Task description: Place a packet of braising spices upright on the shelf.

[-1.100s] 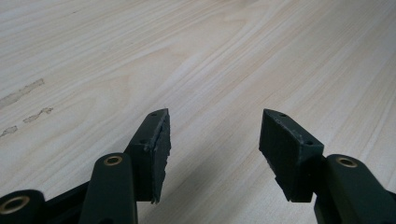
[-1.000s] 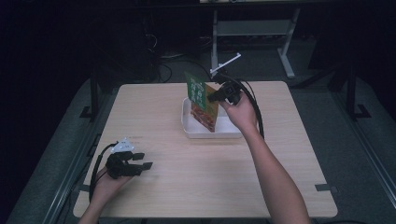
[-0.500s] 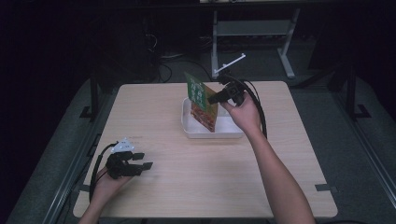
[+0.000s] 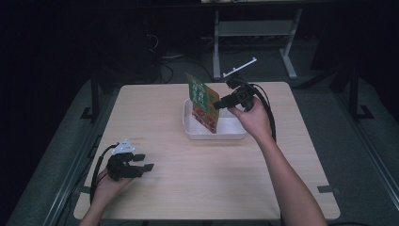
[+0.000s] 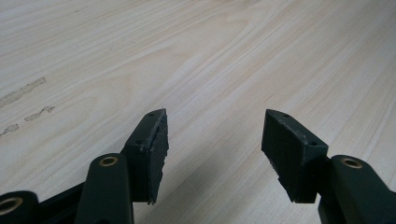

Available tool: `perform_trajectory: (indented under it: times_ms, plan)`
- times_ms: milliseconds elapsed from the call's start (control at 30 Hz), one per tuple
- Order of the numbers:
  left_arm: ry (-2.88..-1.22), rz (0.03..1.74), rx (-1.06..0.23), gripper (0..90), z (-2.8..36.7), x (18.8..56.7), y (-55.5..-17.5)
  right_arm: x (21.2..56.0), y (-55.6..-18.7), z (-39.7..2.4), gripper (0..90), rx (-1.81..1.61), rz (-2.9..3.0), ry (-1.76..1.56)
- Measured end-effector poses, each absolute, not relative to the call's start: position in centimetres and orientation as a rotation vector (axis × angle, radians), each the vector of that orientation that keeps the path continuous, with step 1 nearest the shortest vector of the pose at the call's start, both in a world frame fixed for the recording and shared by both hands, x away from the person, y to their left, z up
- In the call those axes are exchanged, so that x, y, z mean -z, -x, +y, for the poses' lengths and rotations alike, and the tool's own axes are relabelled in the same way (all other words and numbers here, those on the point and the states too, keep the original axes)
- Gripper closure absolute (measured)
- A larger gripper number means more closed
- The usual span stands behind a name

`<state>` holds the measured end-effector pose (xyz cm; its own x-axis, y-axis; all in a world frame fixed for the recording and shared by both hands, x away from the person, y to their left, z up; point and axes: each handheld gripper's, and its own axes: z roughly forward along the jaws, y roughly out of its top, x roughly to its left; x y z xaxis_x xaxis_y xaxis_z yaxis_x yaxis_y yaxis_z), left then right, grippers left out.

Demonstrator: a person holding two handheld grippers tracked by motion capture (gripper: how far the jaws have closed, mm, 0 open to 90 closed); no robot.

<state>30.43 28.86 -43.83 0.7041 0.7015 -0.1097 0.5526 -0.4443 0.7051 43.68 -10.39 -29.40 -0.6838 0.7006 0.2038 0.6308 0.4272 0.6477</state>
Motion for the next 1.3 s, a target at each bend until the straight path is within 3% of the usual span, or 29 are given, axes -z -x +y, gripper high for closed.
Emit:
perform_trajectory:
  times_ms: [1300]
  plan:
    - [-2.168, 0.957, -0.248, 38.4, 28.5, 44.1, -30.4, 33.8, -39.1, -16.1, 42.3, -1.146, 2.604, -1.269]
